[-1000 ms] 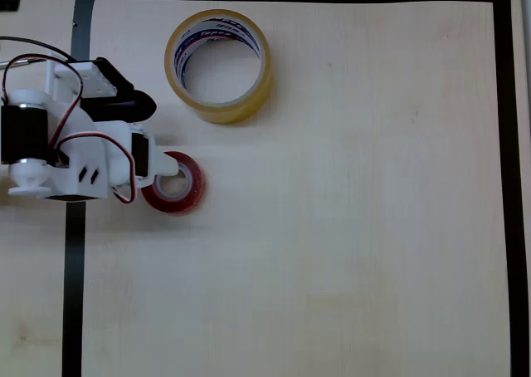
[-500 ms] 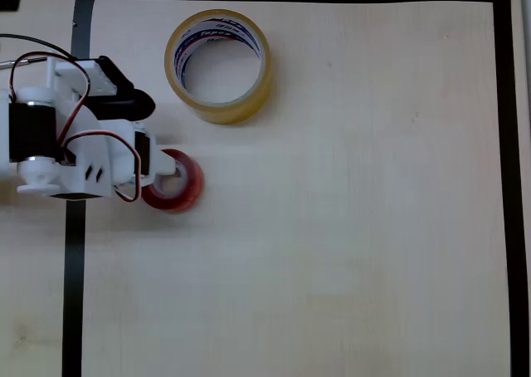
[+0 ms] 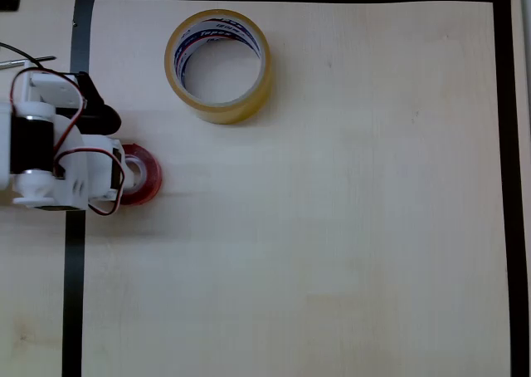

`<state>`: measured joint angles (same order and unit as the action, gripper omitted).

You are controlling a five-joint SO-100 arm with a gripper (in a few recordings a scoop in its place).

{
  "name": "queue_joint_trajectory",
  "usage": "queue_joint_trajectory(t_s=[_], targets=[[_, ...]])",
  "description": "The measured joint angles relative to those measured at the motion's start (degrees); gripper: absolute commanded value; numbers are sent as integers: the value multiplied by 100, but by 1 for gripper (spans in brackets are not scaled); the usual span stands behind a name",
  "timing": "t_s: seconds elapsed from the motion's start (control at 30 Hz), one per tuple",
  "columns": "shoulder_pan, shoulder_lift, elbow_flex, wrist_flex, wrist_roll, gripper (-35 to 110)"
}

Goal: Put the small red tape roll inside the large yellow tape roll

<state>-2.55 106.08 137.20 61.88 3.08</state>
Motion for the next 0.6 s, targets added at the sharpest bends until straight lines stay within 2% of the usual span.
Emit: queue_joint_trajectory(t_s=[0.13, 0.43, 0.6], targets=[[114, -290, -158, -123, -53, 0], [202, -870, -791, -105, -141, 0], [308, -932, -1450, 404, -141, 0]])
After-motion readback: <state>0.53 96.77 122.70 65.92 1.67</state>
